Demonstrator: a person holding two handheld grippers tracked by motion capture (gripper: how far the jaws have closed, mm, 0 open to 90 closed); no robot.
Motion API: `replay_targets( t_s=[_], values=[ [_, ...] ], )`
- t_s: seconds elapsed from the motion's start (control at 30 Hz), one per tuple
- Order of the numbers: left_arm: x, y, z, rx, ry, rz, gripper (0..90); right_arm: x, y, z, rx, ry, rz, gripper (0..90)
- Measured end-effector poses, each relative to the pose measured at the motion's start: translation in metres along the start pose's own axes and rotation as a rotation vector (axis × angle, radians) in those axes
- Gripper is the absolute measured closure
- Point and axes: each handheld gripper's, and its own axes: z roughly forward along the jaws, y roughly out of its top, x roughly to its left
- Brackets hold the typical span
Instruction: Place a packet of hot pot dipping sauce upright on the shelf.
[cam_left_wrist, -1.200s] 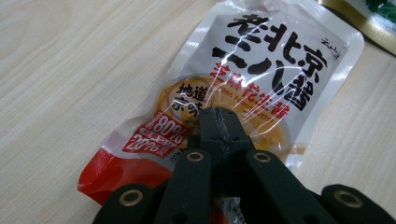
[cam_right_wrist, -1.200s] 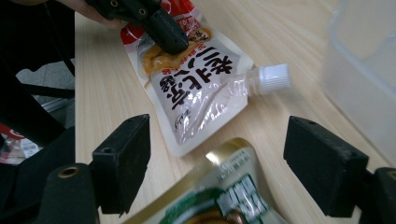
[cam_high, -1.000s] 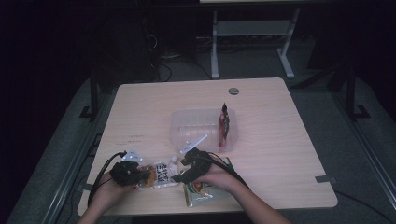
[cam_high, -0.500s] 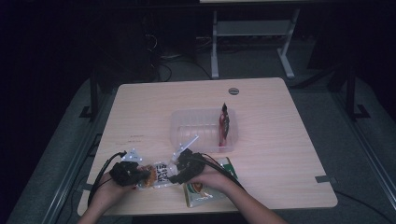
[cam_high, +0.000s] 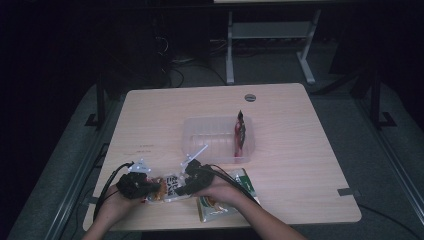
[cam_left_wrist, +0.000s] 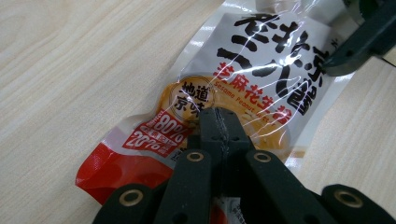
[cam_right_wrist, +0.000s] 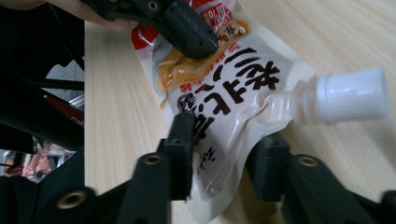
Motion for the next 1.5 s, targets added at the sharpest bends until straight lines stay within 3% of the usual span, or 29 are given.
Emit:
replay_targets(
  t_s=[0.27, 0.63, 0.73, 0.97, 1.2, 1.5],
  values=[
    [0.001, 0.000, -0.001, 0.005, -0.003, 0.007, 89.9, -0.001, 0.005, -0.013, -0.125, 0.098, 0.026, 76.2],
    [0.000, 0.000, 0.000, -0.002, -0.002, 0.001, 89.9, -0.004, 0.009, -0.007, -0.097, 0.118, 0.035, 84.2],
    [0.000, -0.001, -0.001, -0.002, -0.004, -0.002, 89.9, -0.005, 0.010, -0.006, -0.109, 0.148, 0.056, 86.7],
    [0.001, -0.001, -0.005, -0.012, -0.012, 0.003, 89.8, -0.002, 0.011, -0.006, -0.169, 0.178, 0.027, 89.6],
    [0.000, 0.002, -0.018, -0.072, -0.012, 0.008, 89.7, 0.004, 0.015, -0.022, -0.241, 0.200, 0.011, 89.9],
    [-0.008, 0.006, -0.017, -0.102, -0.045, 0.020, 89.6, 0.010, 0.014, -0.047, -0.297, 0.211, -0.018, 90.0]
  ],
)
